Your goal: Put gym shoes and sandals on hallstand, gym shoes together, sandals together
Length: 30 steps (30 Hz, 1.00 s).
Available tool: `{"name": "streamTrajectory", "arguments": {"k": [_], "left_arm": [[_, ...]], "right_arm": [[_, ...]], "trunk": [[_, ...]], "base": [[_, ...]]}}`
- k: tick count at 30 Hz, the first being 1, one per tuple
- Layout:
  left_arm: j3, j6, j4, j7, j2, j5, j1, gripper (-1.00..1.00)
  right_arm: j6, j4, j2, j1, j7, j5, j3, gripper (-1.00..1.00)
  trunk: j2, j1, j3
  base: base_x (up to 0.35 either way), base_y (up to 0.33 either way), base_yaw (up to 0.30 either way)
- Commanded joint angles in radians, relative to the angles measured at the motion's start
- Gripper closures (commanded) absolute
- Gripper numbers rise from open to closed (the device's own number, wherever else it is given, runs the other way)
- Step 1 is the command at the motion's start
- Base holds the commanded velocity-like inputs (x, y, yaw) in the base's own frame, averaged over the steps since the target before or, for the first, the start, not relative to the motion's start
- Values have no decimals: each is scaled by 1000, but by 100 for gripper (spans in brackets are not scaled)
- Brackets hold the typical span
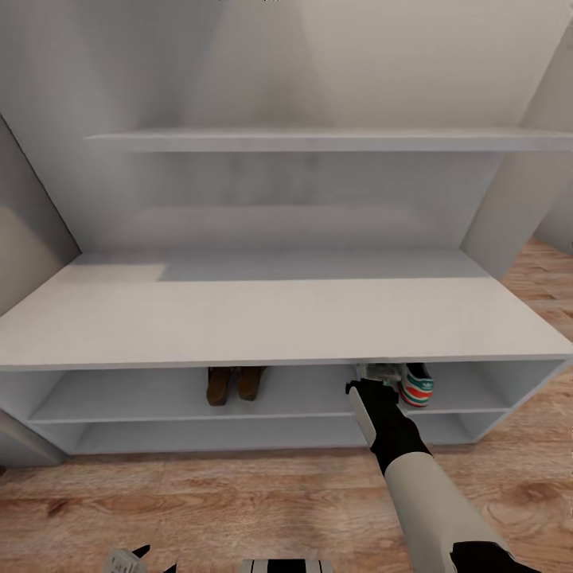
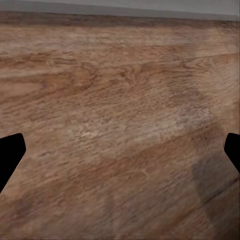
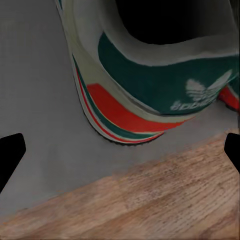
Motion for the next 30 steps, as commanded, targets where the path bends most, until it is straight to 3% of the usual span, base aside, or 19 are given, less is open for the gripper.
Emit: {"name": "streamTrajectory", "arguments": {"k": [1, 30], "left_arm": [[8, -5, 0, -5, -1, -11, -1, -100], [8, -5, 0, -5, -1, -11, -1, -100]], "right_arm": [[1, -1, 1, 0, -6, -9, -1, -100], [1, 3, 1, 0, -6, -9, 1, -100]], "trunk": [[0, -1, -1], [0, -1, -1]], "base": [[-194, 0, 0], [-317, 0, 0]]}}
